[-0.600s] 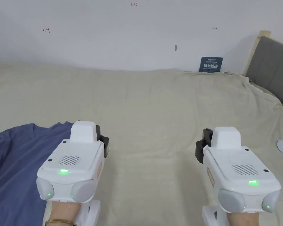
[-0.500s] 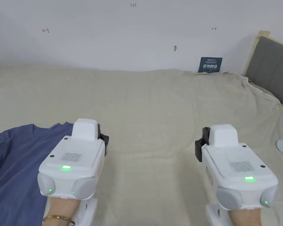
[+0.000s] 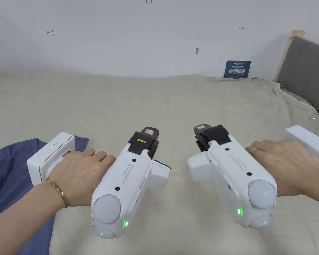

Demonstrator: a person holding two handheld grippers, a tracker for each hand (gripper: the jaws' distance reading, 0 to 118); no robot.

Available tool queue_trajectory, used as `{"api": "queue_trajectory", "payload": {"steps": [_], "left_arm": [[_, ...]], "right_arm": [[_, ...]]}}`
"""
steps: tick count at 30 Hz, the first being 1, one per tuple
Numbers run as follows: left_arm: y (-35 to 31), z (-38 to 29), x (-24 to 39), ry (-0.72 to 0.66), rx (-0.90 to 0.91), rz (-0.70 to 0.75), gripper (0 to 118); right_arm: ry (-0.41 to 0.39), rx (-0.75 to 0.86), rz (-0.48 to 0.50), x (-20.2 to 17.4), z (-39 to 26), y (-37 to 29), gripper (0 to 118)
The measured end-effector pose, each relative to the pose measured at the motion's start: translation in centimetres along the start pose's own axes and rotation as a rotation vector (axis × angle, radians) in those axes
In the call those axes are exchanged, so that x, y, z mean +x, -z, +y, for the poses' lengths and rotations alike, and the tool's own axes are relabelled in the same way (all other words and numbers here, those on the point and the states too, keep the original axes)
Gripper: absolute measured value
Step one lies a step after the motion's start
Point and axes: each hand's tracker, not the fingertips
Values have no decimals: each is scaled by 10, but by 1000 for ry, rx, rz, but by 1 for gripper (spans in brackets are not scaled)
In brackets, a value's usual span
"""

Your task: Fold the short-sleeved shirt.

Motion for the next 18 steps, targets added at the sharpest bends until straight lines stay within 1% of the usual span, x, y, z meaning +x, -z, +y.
{"api": "queue_trajectory", "payload": {"steps": [1, 3, 4, 5, 6, 7, 9, 10, 11, 12, 14, 15, 18], "left_arm": [[2, -4, -5, -95, -40, 0, 0], [8, -14, -24, -410, -153, -8, 0], [12, -24, -38, -663, -233, 20, 0], [14, -35, -50, -884, -288, 47, 0], [15, -48, -59, -1084, -336, 76, 0], [16, -61, -66, -1266, -378, 120, 0], [11, -79, -66, -1536, -381, 169, 0], [8, -84, -62, -1619, -394, 199, 0], [5, -83, -59, -1670, -380, 216, 0], [2, -82, -53, -1698, -387, 231, 0], [-1, -79, -42, -1687, -405, 218, 0], [-3, -73, -39, -1691, -405, 200, 0], [-6, -68, -26, -1725, -411, 143, 0]], "right_arm": [[135, -51, 4, 6, -4, 3, 0], [489, -158, 19, 21, -14, 9, 0], [768, -217, 24, 31, -24, 12, 0], [976, -254, 19, 36, -35, 13, 0], [1155, -278, -5, 38, -45, 12, 0], [1295, -285, -41, 37, -54, 9, 0], [1517, -299, -104, 30, -64, 2, 0], [1590, -307, -114, 24, -66, -1, 0], [1647, -320, -142, 17, -66, -5, 0], [1679, -318, -147, 10, -66, -8, 0], [1694, -338, -163, -4, -57, -16, 0], [1681, -337, -152, -9, -55, -17, 0], [1676, -344, -137, -19, -48, -22, 0]]}}
